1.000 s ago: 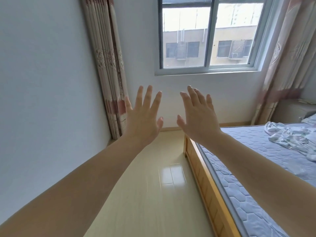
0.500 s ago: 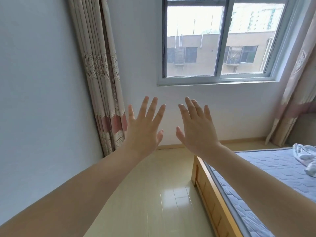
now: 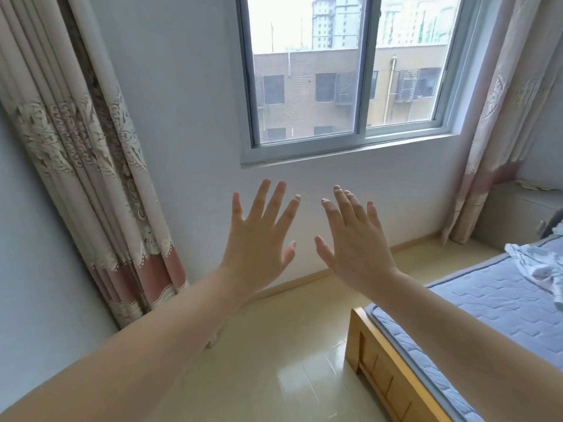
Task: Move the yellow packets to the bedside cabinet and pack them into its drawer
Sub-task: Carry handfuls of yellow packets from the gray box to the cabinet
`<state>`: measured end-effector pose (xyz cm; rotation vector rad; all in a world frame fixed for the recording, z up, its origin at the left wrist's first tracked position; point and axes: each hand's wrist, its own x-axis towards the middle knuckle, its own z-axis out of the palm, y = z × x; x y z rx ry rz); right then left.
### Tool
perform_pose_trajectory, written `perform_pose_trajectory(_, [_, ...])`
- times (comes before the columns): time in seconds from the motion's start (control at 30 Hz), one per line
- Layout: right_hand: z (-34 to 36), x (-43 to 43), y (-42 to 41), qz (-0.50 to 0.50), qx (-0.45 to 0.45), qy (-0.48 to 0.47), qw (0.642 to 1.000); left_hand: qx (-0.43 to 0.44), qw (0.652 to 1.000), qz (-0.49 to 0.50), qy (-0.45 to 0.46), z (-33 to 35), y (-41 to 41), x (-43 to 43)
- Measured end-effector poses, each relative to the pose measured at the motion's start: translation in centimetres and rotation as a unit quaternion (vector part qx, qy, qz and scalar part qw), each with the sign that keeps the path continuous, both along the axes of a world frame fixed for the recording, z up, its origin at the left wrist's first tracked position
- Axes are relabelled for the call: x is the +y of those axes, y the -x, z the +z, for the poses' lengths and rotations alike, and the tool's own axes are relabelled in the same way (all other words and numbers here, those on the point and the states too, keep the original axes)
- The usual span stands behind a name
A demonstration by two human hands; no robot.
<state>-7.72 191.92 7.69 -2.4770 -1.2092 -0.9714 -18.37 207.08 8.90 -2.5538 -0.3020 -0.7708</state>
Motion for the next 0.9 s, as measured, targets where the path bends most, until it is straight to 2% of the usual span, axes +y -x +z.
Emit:
perform_pose_trajectory(0.1, [-1.0, 3.3, -5.3, -0.031, 0.005, 0.004, 0.999, 0.005, 0.999, -0.03, 0.039, -1.1, -6.5, 4.0])
perform_pose_trajectory(0.27, [-3.6, 8.4, -16.3, -0.074, -0.003, 0.007, 0.997, 0.025, 0.997, -0.07, 0.038, -3.7, -19.2, 10.0])
perform_pose_trajectory(0.47, [-3.7, 15.6, -32.1, -0.108, 0.009, 0.017, 0.994, 0.064, 0.993, -0.091, 0.046, -2.9, -35.5, 16.9])
perform_pose_trajectory(0.57, [-3.5, 19.4, -39.3, -0.121, 0.014, 0.026, 0.992, 0.074, 0.989, -0.103, 0.08, -2.5, -42.3, 20.4])
perform_pose_trajectory(0.7, [-4.9, 24.0, -48.3, -0.128, 0.029, 0.036, 0.991, 0.099, 0.983, -0.111, 0.11, -4.2, -51.1, 24.6])
perform_pose_trajectory(0.9, [-6.5, 28.9, -61.9, -0.197, 0.034, 0.043, 0.979, 0.118, 0.972, -0.164, 0.118, -6.0, -67.2, 30.5])
